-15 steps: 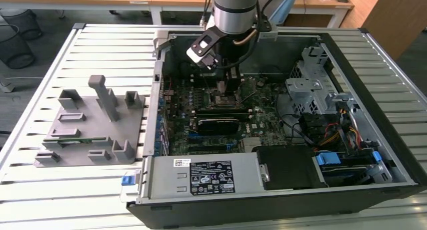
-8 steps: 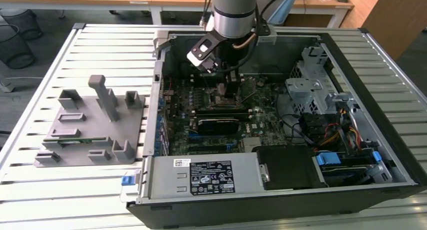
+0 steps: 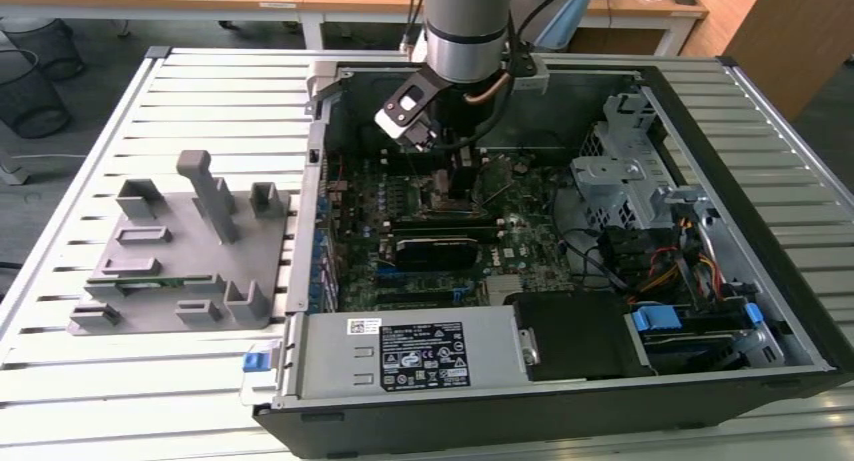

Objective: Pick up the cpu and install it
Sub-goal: 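Place the cpu into insertion slot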

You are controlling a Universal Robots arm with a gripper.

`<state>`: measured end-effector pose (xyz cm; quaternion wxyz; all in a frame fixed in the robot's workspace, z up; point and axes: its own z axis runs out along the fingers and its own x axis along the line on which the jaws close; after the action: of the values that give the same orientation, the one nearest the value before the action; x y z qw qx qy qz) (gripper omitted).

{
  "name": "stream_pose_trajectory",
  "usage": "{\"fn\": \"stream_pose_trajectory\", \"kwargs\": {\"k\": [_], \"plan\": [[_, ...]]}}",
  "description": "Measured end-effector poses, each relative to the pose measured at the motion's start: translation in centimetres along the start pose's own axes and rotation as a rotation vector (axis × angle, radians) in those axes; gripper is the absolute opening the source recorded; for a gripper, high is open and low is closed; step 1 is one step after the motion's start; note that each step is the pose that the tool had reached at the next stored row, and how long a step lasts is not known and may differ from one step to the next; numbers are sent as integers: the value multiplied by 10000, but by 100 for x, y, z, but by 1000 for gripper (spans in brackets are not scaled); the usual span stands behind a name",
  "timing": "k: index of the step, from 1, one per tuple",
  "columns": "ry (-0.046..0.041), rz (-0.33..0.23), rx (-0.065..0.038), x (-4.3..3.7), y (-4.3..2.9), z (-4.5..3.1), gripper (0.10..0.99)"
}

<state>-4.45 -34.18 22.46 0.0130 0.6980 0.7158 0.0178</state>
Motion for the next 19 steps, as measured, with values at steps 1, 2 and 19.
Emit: {"fn": "stream_pose_trajectory", "kwargs": {"k": [1,2,19], "plan": [[1,-49,1,3,0,15,537],[3,-56,0,4,-1,35,537],[-3,61,0,4,-23,216,537]]}}
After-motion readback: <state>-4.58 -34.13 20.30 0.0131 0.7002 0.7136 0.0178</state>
